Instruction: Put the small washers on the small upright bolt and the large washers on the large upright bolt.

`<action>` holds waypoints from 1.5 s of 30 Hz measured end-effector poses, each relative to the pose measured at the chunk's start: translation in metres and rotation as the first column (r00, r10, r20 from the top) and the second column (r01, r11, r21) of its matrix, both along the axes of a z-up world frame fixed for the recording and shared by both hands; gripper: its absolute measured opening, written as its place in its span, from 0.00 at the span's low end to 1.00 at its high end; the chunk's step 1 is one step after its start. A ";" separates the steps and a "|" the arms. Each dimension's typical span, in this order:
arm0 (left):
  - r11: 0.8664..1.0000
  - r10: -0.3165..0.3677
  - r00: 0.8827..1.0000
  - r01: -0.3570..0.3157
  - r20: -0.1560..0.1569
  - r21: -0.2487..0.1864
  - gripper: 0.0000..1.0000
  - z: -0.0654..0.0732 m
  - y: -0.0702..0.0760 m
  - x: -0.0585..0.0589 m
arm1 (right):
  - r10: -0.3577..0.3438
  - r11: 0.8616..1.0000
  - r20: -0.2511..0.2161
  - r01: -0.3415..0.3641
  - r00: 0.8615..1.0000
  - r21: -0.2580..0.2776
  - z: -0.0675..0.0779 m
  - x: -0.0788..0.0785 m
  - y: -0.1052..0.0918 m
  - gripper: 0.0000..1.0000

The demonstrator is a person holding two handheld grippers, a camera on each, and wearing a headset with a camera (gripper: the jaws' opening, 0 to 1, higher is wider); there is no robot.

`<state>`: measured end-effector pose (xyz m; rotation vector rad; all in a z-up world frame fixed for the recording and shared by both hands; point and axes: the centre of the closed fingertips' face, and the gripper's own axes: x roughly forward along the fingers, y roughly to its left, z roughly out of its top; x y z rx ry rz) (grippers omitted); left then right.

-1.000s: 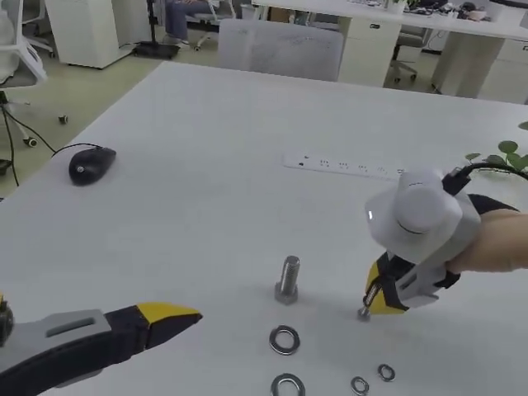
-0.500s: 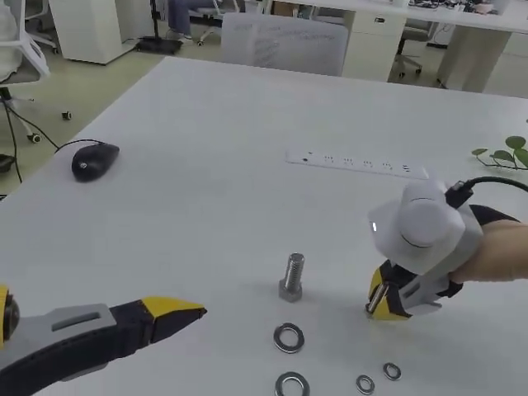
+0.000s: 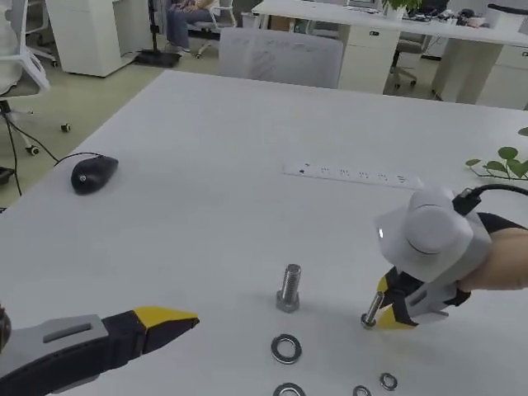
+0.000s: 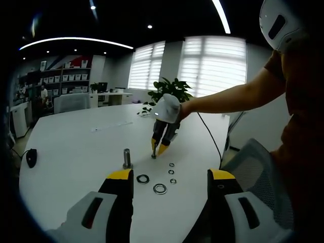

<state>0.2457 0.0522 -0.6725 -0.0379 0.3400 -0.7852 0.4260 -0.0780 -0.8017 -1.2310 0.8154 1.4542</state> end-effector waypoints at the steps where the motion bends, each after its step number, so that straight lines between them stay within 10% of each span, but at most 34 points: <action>1: 1.000 0.001 1.000 -0.001 0.002 0.003 0.58 0.000 0.000 0.000 | -0.005 1.000 -0.002 0.005 1.000 -0.003 0.001 -0.001 -0.002 0.14; 22: 1.000 -0.011 0.999 0.011 0.044 0.006 0.59 0.009 -0.005 -0.012 | -0.011 1.000 -0.079 0.010 0.997 -0.004 -0.009 -0.065 -0.016 0.17; 45: 1.000 -0.005 0.998 0.005 0.059 0.002 0.58 0.015 -0.007 -0.015 | -0.016 1.000 -0.102 0.014 0.995 -0.015 -0.023 -0.065 -0.014 0.20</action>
